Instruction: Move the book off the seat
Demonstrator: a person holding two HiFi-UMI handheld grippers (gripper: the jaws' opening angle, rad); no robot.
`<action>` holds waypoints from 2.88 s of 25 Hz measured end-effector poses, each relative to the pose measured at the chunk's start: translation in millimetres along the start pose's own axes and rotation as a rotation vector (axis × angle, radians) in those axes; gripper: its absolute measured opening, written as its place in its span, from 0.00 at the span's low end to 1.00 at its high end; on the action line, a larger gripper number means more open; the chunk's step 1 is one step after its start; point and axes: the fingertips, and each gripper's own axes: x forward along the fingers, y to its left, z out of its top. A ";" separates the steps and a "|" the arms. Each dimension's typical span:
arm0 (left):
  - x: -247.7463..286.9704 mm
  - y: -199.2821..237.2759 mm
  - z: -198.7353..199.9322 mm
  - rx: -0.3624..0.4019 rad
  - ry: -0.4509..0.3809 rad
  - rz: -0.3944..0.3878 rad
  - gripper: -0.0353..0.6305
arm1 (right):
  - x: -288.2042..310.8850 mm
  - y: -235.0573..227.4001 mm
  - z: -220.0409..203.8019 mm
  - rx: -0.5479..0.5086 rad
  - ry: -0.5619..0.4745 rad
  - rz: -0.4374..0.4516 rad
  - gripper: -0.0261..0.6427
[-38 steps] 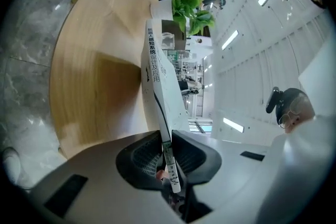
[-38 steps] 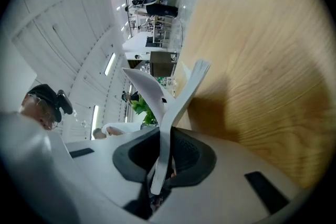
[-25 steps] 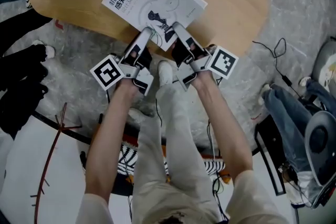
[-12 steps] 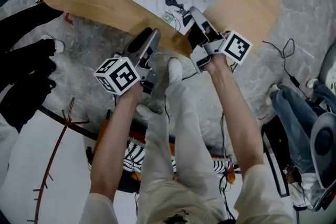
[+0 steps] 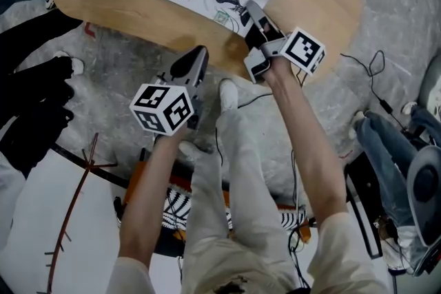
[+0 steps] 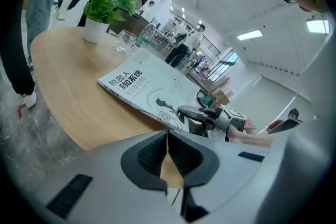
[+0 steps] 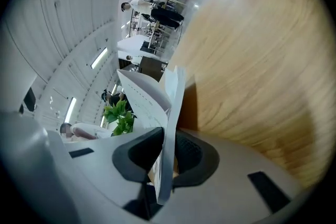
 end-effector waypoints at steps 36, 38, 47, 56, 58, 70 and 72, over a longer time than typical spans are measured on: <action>-44.7 -58.3 29.3 0.143 0.047 0.052 0.07 | -61.5 60.4 -47.4 -0.710 0.285 -0.457 0.10; -52.3 -65.7 33.4 0.151 0.039 0.055 0.07 | -66.5 73.2 -51.5 -0.732 0.292 -0.440 0.09; -112.3 -96.9 56.8 0.119 -0.049 0.073 0.07 | -90.6 147.6 -74.5 -0.834 0.284 -0.323 0.08; -206.9 -118.6 82.6 0.158 -0.123 0.089 0.07 | -106.1 243.4 -123.4 -0.941 0.338 -0.199 0.08; -231.0 -118.3 86.5 0.152 -0.148 0.106 0.07 | -108.6 265.4 -136.0 -0.969 0.344 -0.168 0.08; -399.4 -132.9 86.2 0.118 -0.282 0.224 0.07 | -135.1 395.6 -231.9 -1.070 0.438 -0.008 0.08; -423.1 -136.8 84.7 0.110 -0.303 0.237 0.06 | -139.7 418.4 -248.8 -1.098 0.452 0.026 0.08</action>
